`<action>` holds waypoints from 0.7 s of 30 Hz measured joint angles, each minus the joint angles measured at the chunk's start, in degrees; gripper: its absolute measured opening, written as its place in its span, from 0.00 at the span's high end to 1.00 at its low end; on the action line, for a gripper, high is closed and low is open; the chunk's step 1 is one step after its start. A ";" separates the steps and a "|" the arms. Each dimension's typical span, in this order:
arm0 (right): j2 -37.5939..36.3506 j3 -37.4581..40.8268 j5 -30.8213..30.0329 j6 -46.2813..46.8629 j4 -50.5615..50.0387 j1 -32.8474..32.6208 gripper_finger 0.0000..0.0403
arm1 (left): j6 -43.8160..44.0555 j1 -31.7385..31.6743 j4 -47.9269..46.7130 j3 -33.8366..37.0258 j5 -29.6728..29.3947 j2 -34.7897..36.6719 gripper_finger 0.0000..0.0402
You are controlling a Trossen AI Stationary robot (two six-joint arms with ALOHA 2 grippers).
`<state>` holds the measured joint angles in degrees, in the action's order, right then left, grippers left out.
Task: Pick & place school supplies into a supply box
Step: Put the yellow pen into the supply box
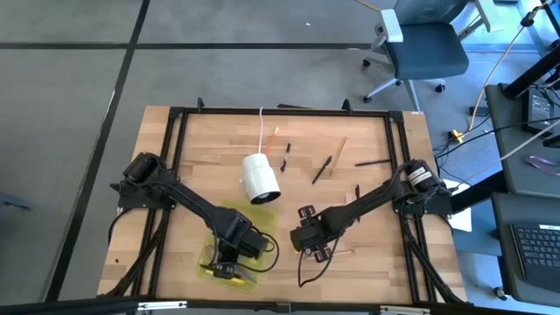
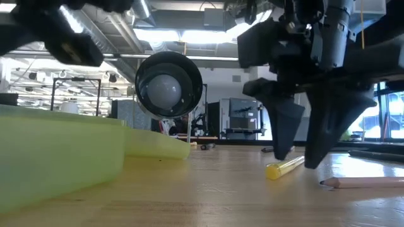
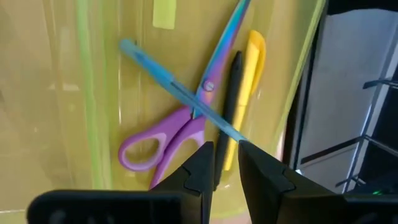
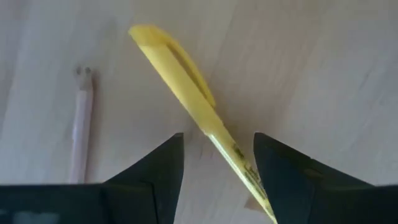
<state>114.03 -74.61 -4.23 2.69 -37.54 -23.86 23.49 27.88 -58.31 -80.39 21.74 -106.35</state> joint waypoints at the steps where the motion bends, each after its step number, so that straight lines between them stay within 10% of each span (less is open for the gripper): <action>1: 0.28 0.00 0.14 -0.02 -0.26 0.02 0.53 | 0.35 0.00 -0.32 -0.35 -0.04 0.15 0.83; 21: 1.28 -0.15 2.67 0.25 -0.76 1.17 0.90 | 6.43 0.66 -0.63 -3.29 -10.88 3.65 0.85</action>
<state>115.31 -74.76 -1.56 2.94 -38.30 -22.70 29.92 28.53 -58.95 -83.68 10.86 -102.69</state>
